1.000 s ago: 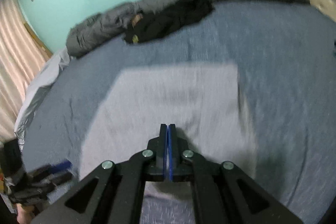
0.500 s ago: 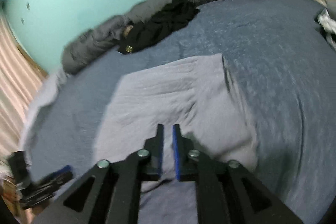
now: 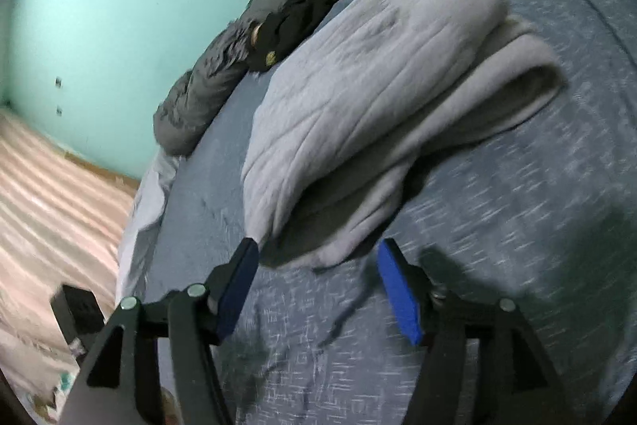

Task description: Fold clothes

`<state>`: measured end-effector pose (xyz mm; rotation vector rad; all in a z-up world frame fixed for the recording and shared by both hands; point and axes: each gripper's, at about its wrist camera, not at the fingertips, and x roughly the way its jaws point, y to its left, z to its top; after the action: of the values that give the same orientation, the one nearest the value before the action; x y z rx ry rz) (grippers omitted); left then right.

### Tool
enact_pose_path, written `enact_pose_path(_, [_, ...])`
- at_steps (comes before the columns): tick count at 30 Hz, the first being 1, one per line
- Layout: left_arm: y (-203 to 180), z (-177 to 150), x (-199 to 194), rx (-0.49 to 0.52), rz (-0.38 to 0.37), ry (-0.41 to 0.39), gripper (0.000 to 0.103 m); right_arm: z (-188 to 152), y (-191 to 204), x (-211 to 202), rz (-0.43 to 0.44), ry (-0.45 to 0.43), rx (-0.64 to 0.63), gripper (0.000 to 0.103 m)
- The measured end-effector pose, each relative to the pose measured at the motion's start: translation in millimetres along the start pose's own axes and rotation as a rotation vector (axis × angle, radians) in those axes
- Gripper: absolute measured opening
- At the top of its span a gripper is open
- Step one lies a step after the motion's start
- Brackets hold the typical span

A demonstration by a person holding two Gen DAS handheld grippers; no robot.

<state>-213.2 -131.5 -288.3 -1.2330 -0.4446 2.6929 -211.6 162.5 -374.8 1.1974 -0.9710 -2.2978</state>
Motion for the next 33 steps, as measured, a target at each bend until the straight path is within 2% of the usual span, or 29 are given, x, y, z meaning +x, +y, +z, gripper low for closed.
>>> enact_pose_path(2, [4, 0, -4, -0.009, 0.002, -0.007, 0.055, -2, 7, 10, -0.013, 0.01, -0.02, 0.063])
enact_pose_path(7, [11, 1, -10, -0.027, 0.003, -0.021, 0.055, 0, 2, 32, -0.058, 0.0, 0.052, 0.063])
enact_pose_path(13, [13, 1, -13, -0.026, 0.005, -0.028, 0.055, 5, -6, 52, -0.036, 0.005, 0.1, 0.062])
enact_pose_path(15, [14, 1, -16, -0.034, 0.007, -0.033, 0.055, 7, -12, 55, -0.009, 0.004, 0.126, 0.048])
enact_pose_path(17, [17, 2, -20, -0.041, 0.008, -0.04, 0.055, 9, -12, 56, 0.005, 0.004, 0.124, 0.027])
enact_pose_path(19, [19, 2, -24, -0.049, 0.01, -0.048, 0.055, 11, -9, 54, 0.007, 0.002, 0.107, 0.014])
enact_pose_path(20, [19, 2, -26, -0.053, 0.01, -0.053, 0.055, 12, -7, 52, 0.003, 0.003, 0.099, 0.011])
enact_pose_path(26, [20, -2, -37, -0.071, 0.018, -0.067, 0.055, 14, -6, 19, 0.037, -0.017, 0.077, 0.007])
enact_pose_path(33, [5, -14, -42, -0.042, 0.028, -0.055, 0.055, 13, -18, -29, 0.028, -0.025, 0.066, 0.006])
